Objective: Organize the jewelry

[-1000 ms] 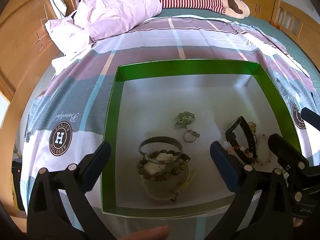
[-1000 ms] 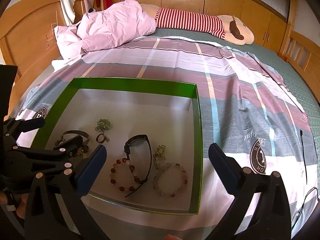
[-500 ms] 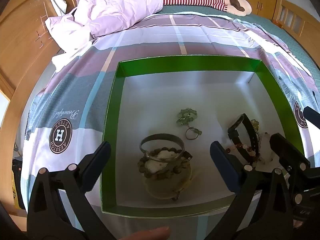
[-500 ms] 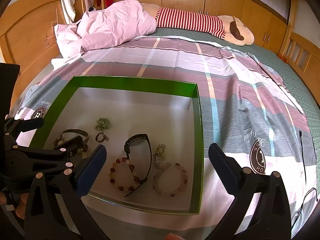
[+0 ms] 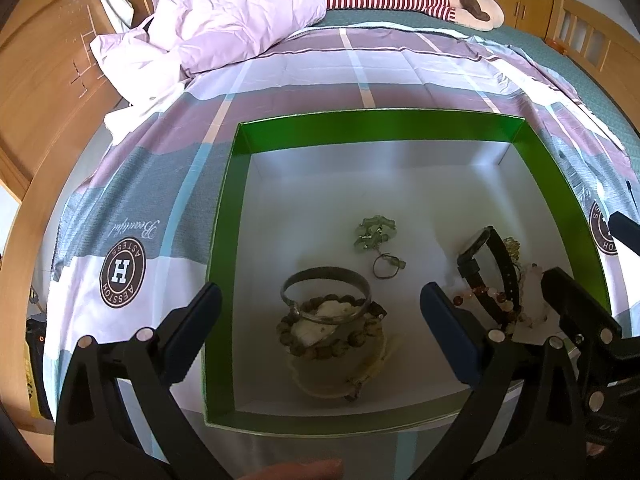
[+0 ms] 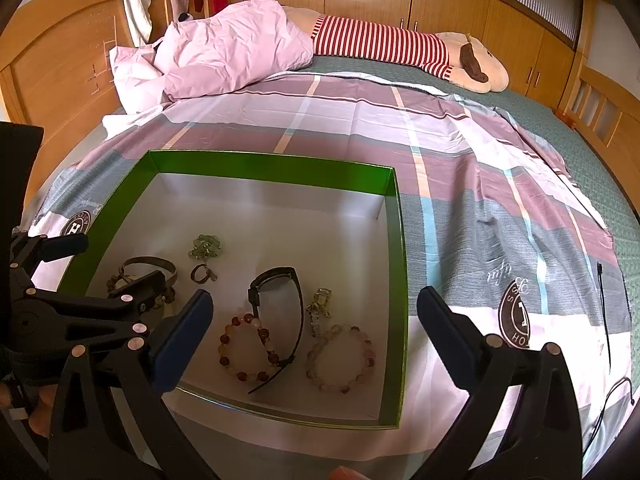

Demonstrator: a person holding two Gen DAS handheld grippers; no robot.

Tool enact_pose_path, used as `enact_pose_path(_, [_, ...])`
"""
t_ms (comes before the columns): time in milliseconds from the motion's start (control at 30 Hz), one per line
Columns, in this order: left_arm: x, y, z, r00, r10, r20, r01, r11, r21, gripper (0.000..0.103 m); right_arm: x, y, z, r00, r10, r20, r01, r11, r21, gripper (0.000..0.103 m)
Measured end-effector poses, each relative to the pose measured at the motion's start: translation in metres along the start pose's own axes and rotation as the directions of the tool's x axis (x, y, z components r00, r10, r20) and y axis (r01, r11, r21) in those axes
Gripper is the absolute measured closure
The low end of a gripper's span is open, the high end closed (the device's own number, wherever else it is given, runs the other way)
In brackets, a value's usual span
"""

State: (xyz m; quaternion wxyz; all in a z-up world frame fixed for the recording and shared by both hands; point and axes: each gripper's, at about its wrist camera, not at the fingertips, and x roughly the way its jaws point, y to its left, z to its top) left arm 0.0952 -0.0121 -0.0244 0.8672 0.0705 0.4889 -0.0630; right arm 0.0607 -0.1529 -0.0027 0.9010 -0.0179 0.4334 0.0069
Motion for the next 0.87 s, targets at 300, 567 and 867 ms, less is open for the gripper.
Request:
enact_pose_path(300, [0.0005, 0.0007, -0.0013, 1.000, 0.004, -0.002, -0.004, 1.000, -0.015, 0.004, 0.0004, 0.0009, -0.0015, 1.000, 0.005, -0.003, -0.005, 1.000, -0.006, 0.004])
enact_pose_path(567, [0.0002, 0.0025, -0.0013, 1.000, 0.001, -0.001, -0.001, 1.000, -0.022, 0.004, 0.0004, 0.0010, -0.0013, 1.000, 0.006, -0.003, -0.006, 1.000, -0.007, 0.004])
enact_pose_path(867, [0.0028, 0.0025, -0.0003, 1.000, -0.010, -0.016, 0.010, 1.000, -0.013, 0.005, 0.0008, 0.0007, -0.0017, 1.000, 0.005, -0.004, -0.005, 1.000, -0.008, 0.004])
